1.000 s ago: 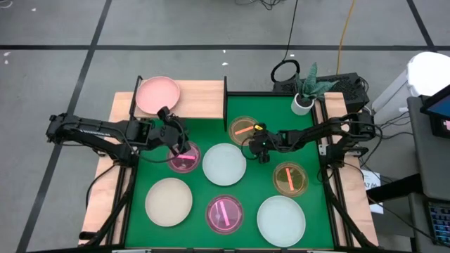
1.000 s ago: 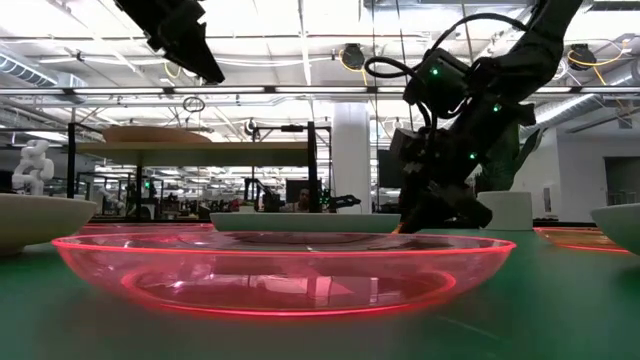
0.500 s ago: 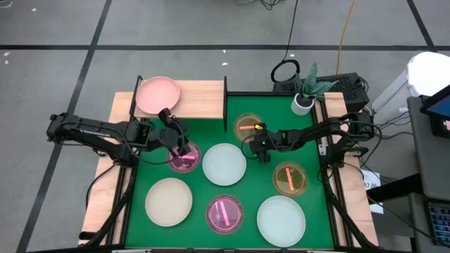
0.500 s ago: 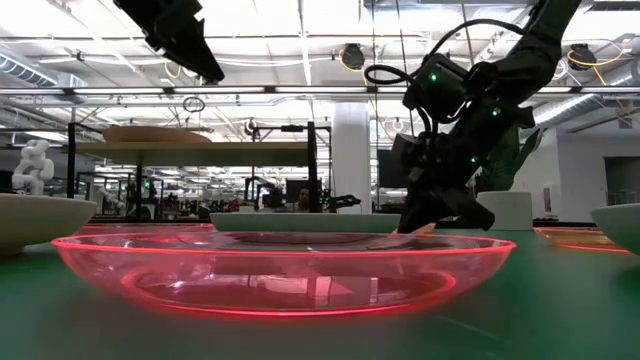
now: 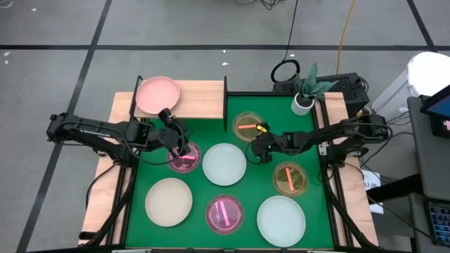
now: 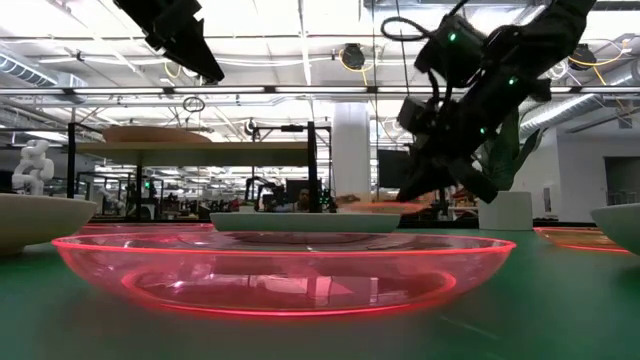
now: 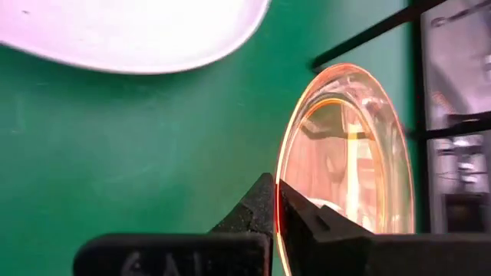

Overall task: Place and stack plates onto a shelf
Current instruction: Put the top orange plate on the shelf

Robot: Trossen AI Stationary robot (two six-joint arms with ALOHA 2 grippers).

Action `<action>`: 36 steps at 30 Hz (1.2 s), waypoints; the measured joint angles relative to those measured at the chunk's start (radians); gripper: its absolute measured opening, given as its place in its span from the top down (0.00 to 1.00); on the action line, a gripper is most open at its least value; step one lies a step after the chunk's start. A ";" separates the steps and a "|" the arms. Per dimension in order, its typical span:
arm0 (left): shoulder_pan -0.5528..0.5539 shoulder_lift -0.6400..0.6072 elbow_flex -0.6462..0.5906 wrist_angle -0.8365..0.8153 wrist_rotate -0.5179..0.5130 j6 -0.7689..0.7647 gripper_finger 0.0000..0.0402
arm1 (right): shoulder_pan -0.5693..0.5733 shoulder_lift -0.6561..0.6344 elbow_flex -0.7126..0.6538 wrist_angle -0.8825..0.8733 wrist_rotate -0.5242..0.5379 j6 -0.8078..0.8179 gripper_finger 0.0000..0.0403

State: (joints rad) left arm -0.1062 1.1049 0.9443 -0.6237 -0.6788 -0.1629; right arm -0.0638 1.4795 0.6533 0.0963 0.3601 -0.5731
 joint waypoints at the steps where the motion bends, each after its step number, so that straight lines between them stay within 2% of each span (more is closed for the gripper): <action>1: 0.000 0.000 0.000 0.000 0.000 -0.001 0.45 | 0.009 -0.010 0.000 -0.007 0.027 -0.007 1.00; 4: 0.000 0.000 0.000 0.005 -0.001 -0.001 0.45 | 0.037 -0.040 0.008 -0.027 0.082 -0.023 1.00; 8: 0.000 0.000 0.000 0.039 -0.002 0.007 0.45 | 0.074 -0.070 0.049 -0.092 0.100 -0.018 1.00; 10: 0.000 0.000 0.000 0.052 -0.002 0.010 0.45 | 0.100 -0.080 0.079 -0.142 0.155 -0.018 1.00; 15: -0.002 0.000 0.000 0.052 0.000 -0.015 0.45 | 0.141 -0.080 0.186 -0.317 0.218 -0.015 1.00; 18: -0.010 0.000 0.000 0.051 0.007 -0.028 0.45 | 0.151 -0.080 0.256 -0.345 0.232 -0.016 1.00; 21: -0.026 0.000 0.000 0.049 0.009 -0.034 0.45 | 0.168 -0.080 0.327 -0.394 0.310 -0.038 1.00; 23: -0.041 0.000 0.000 0.045 0.010 -0.041 0.45 | 0.178 -0.080 0.374 -0.388 0.350 -0.085 1.00; 30: -0.067 0.000 0.000 0.043 0.008 -0.030 0.45 | 0.182 -0.061 0.485 -0.173 0.345 -0.305 1.00; 36: -0.067 0.000 0.000 0.039 0.008 -0.016 0.45 | 0.140 0.054 0.599 -0.111 0.320 -0.428 1.00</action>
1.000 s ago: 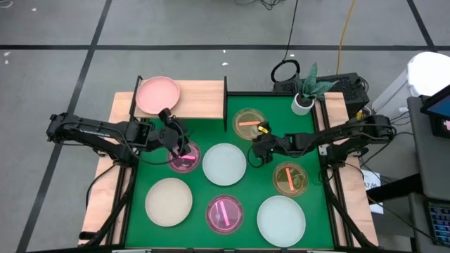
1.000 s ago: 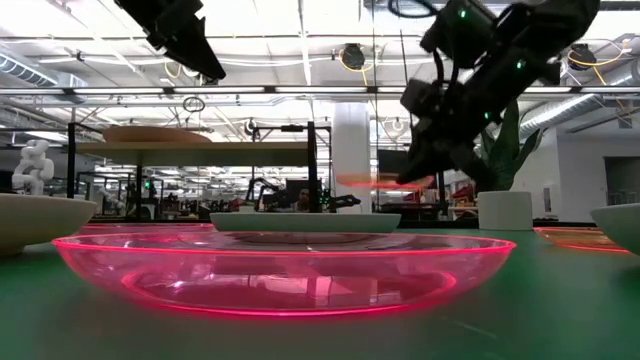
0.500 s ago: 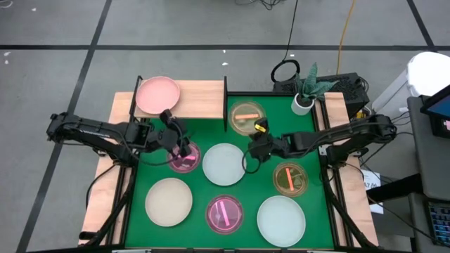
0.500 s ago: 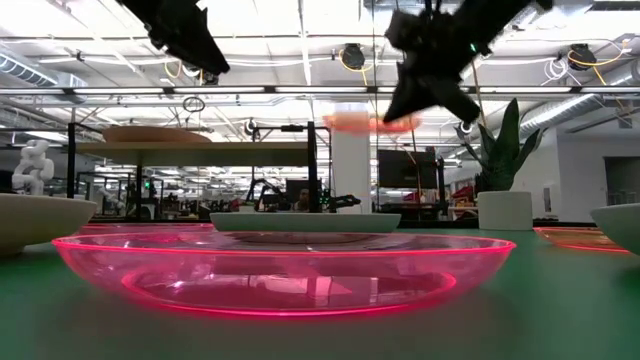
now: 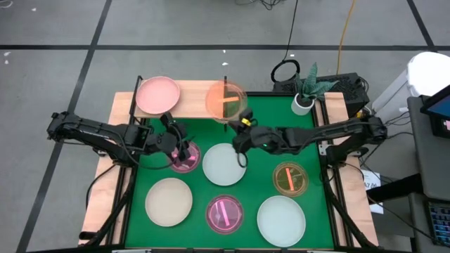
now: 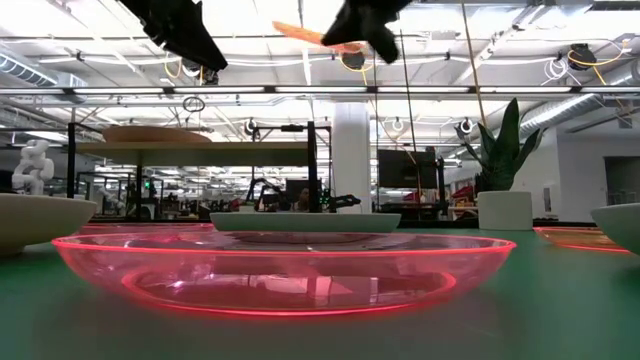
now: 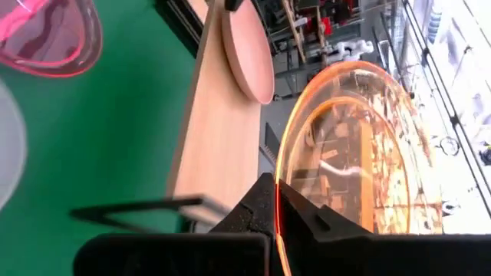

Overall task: Place and stack plates onto a shelf
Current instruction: Put the top orange plate on the shelf

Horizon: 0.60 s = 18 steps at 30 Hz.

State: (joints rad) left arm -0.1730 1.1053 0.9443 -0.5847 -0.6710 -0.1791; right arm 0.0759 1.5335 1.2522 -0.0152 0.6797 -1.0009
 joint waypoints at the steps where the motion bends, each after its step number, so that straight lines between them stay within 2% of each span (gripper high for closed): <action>1: 0.000 0.000 0.000 -0.009 0.003 0.000 0.45 | -0.011 0.026 0.027 0.004 -0.008 -0.014 1.00; 7: -0.024 -0.018 0.000 -0.074 0.008 -0.011 0.45 | -0.083 0.171 0.196 -0.019 -0.036 -0.036 1.00; 18: -0.076 -0.103 0.000 -0.145 0.015 -0.084 0.45 | -0.214 0.314 0.305 -0.003 -0.285 0.026 1.00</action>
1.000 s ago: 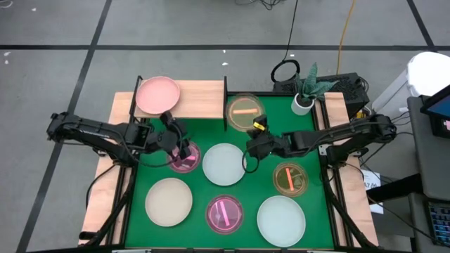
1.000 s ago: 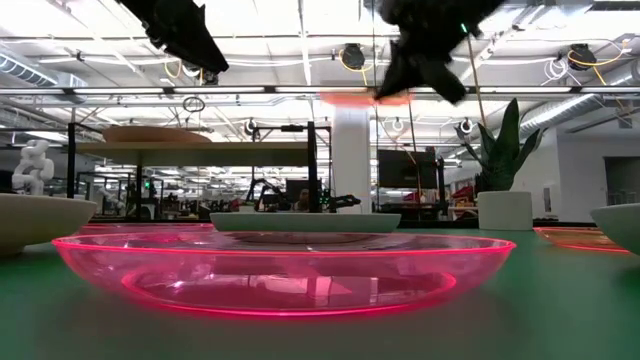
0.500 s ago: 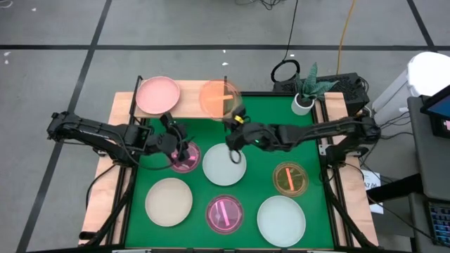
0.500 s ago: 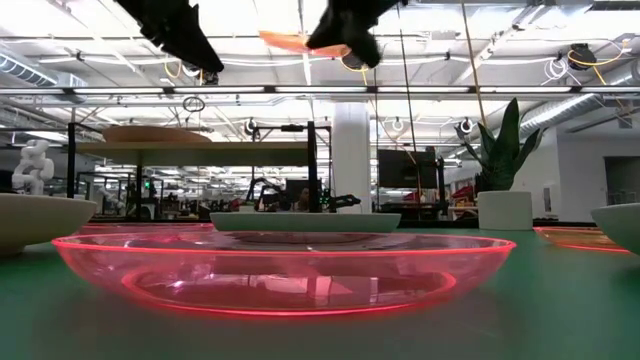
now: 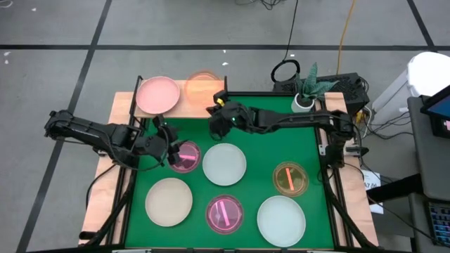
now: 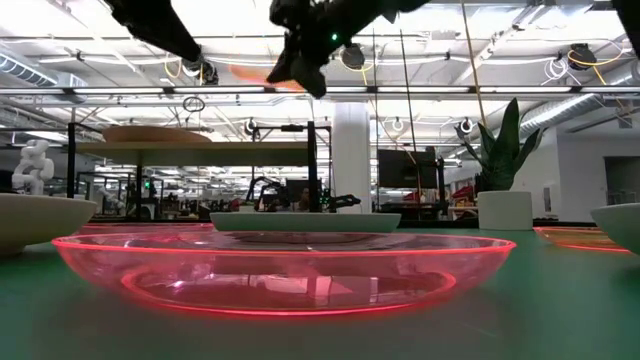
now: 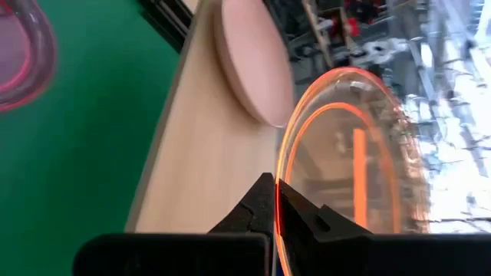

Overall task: Place and stack plates onto a shelf
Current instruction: Put the top orange plate on the shelf

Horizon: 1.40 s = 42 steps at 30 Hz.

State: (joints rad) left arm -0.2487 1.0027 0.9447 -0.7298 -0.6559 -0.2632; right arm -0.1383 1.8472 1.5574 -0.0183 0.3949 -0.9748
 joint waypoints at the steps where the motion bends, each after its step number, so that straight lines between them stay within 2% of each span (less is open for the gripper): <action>1: -0.002 -0.001 0.000 -0.003 0.000 -0.004 0.45 | -0.013 0.009 0.000 0.001 -0.038 0.018 1.00; 11: -0.004 -0.001 0.000 -0.007 0.000 -0.031 0.45 | -0.085 0.082 0.000 -0.012 -0.158 0.073 1.00; 35: -0.003 -0.001 0.000 -0.009 0.000 -0.046 0.45 | -0.105 0.094 -0.001 -0.071 -0.192 0.125 1.00; 39: -0.004 -0.001 0.000 -0.008 0.000 -0.046 0.45 | -0.112 0.094 -0.001 -0.096 -0.260 0.126 1.00; 42: -0.004 -0.001 0.000 -0.008 0.000 -0.046 0.45 | -0.116 0.094 -0.001 -0.101 -0.266 0.128 1.00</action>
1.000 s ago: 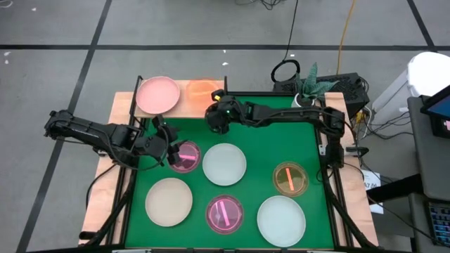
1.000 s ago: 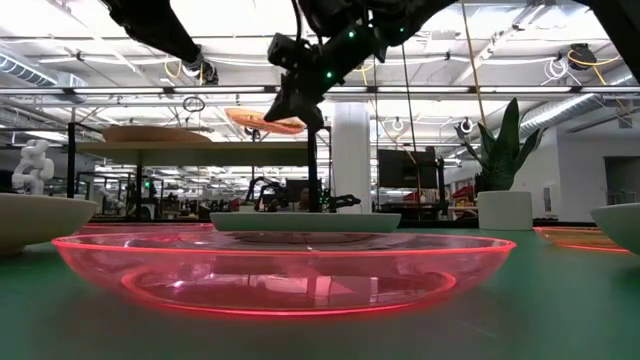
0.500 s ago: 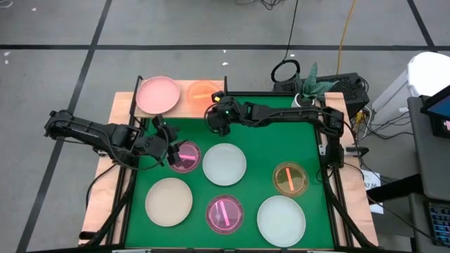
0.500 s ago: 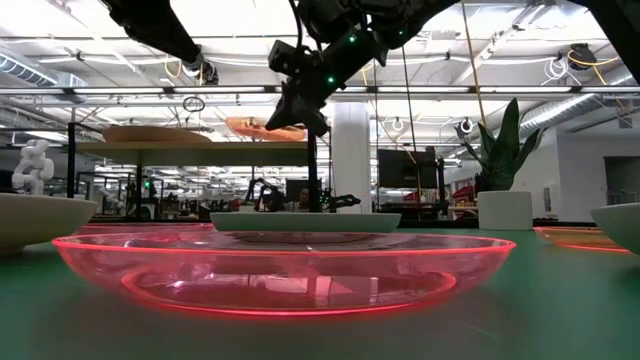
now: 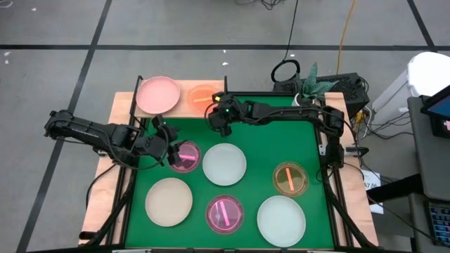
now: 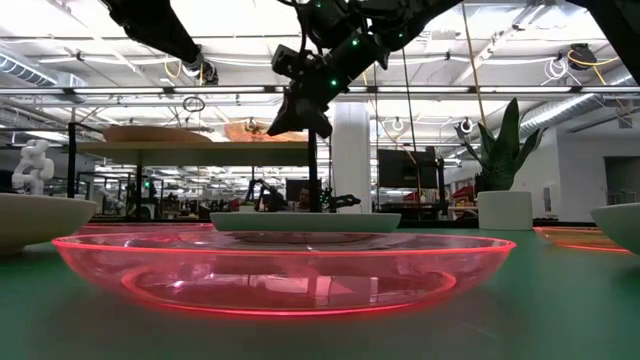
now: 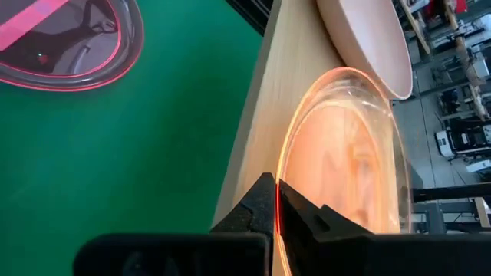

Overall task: Place and stack plates onto a shelf
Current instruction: Put the top orange plate on the shelf

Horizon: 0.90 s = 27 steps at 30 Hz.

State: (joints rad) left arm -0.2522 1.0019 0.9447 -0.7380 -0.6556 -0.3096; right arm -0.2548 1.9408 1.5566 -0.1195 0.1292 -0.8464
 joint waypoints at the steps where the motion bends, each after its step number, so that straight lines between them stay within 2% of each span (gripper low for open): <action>1: 0.000 0.000 0.000 0.000 0.000 0.000 0.45 | -0.002 0.000 0.000 0.000 0.000 0.001 1.00; 12: 0.000 0.000 0.000 0.001 0.000 0.007 0.45 | -0.014 -0.001 0.000 0.005 0.000 0.001 0.98; 27: 0.000 0.000 0.000 0.002 0.000 -0.014 0.45 | -0.026 -0.001 0.000 0.020 0.003 0.073 0.82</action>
State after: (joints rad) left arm -0.2523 1.0019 0.9447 -0.7360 -0.6556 -0.3240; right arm -0.2811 1.9398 1.5562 -0.0996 0.1317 -0.7737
